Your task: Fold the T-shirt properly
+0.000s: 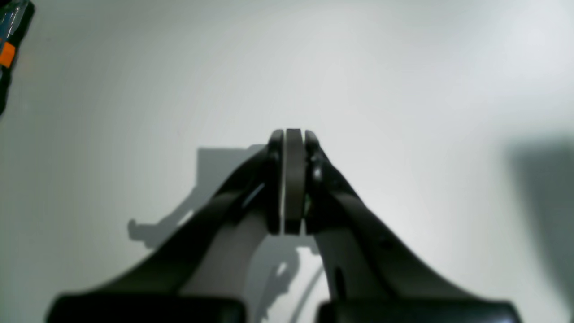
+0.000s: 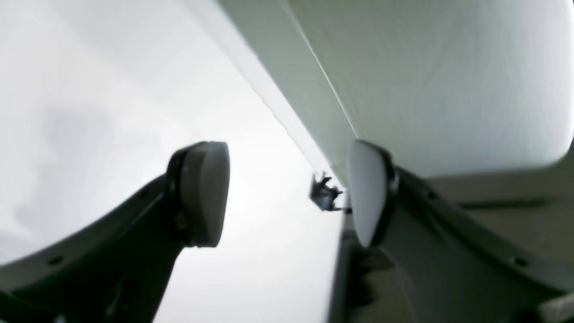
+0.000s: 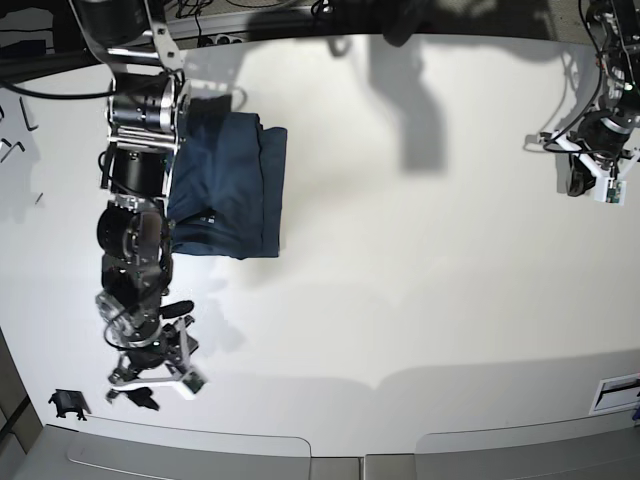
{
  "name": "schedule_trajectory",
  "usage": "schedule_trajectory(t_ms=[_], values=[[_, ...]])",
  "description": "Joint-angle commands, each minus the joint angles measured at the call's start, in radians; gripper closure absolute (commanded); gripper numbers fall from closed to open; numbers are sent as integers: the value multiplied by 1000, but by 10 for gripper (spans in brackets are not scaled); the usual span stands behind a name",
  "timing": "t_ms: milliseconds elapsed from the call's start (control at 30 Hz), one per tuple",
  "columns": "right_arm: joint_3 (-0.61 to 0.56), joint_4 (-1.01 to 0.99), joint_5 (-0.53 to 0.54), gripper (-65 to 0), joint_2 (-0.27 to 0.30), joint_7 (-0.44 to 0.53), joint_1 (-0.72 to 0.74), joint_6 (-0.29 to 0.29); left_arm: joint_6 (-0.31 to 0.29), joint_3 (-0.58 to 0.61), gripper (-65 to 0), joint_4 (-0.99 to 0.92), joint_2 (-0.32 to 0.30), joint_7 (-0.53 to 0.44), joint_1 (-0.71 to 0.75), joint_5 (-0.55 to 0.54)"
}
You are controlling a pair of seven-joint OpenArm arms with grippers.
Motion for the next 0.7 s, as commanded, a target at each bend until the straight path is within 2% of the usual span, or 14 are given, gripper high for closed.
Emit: schedule_trajectory(t_ms=[0, 100, 167, 233, 300, 367, 433, 500, 533, 567, 633, 667], values=[[-24, 17, -23, -390, 12, 13, 38, -17, 3, -7, 0, 14, -14, -29, -5, -10], [-79, 17, -36, -390, 11, 12, 38, -18, 3, -7, 0, 14, -13, -28, -5, -10], [-77, 14, 92, -390, 3, 13, 38, -41, 3, -6, 0, 14, -13, -28, -5, -10], [-56, 13, 343, -390, -6, 11, 37, -110, 3, -7, 0, 14, -14, -29, -5, -10], [-4, 13, 637, -390, -24, 1, 38, -182, 3, -7, 0, 14, -13, -29, -5, -10], [78, 13, 948, -389, -50, -42, 39, -258, 3, -7, 0, 14, -13, -29, -5, -10], [180, 13, 1209, -385, -81, -108, 38, -343, 3, -7, 0, 14, -13, -29, -5, -10], [291, 13, 1369, -326, -114, -160, 38, -389, 3, -7, 0, 14, -13, -29, -5, -10], [346, 13, 1427, -276, -130, -181, 38, -393, 3, -7, 0, 14, -13, -30, -5, -10], [399, 13, 1473, -216, -144, -200, 38, -392, 3, -7, 0, 14, -13, -30, -5, -10], [488, 13, 1538, -54, -163, -241, 38, -391, 3, -6, 0, 14, -13, -31, -5, -10], [520, 13, 1554, 0, -166, -265, 38, -375, 3, -7, 0, 14, -13, -31, -5, -10]])
